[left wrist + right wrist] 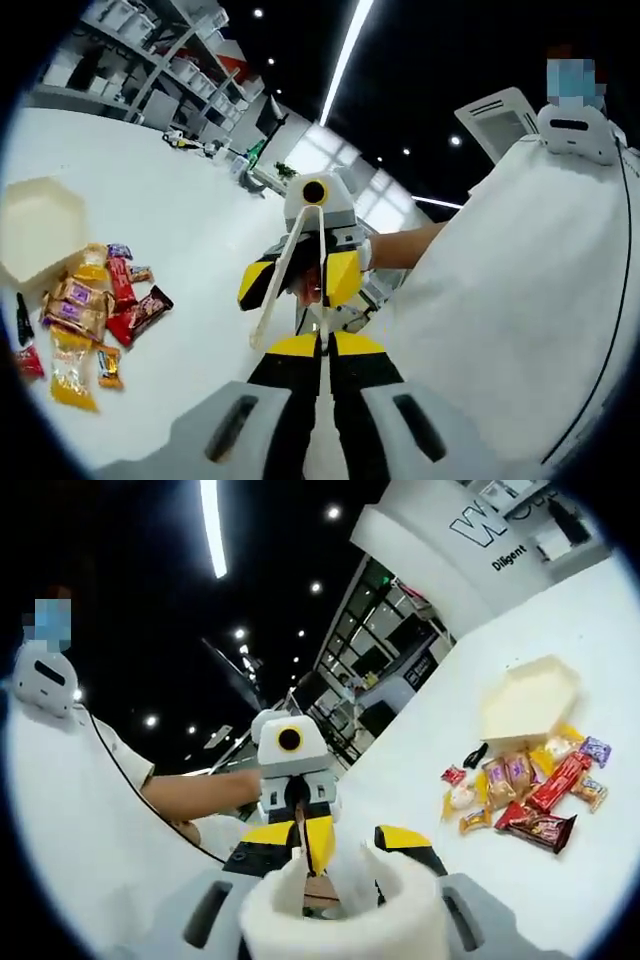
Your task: Place the target food into the container with the food tongs after gripping and lifting it, then release it inside without dropping or visibly crushing the food.
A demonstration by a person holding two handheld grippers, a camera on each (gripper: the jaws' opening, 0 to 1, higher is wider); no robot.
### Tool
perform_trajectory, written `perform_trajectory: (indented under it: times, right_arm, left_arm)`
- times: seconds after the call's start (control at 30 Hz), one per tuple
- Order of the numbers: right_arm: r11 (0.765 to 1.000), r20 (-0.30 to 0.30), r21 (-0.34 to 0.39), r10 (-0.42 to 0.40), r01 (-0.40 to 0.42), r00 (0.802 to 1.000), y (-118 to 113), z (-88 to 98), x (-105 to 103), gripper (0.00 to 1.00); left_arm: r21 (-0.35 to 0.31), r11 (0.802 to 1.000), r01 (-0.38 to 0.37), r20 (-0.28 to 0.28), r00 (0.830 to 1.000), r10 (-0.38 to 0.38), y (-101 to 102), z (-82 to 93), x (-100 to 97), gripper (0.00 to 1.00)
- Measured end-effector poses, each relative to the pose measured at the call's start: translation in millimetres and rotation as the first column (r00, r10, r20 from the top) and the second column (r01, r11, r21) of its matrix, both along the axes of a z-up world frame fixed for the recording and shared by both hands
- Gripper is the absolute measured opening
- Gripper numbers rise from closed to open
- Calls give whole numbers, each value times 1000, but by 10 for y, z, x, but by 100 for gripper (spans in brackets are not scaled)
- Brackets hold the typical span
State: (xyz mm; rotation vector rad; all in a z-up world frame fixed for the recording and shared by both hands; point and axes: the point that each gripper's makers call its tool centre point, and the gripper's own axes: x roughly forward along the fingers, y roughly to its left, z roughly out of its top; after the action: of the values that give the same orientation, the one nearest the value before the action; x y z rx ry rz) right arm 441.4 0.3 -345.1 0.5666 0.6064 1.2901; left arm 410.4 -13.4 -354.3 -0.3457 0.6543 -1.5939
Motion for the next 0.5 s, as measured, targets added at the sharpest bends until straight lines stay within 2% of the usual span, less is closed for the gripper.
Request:
perform_trajectory:
  times: [0.17, 0.5]
  right_arm:
    - [1000, -5, 15, -5, 5, 1000, -5, 33, 6, 26]
    - [1000, -8, -2, 19, -19, 1000, 10, 6, -74, 24]
  left_arm:
    - [-15, 1000, 1, 6, 1000, -1, -49, 42, -15, 2]
    - [1, 1000, 18, 16, 1000, -18, -60, 16, -53, 2]
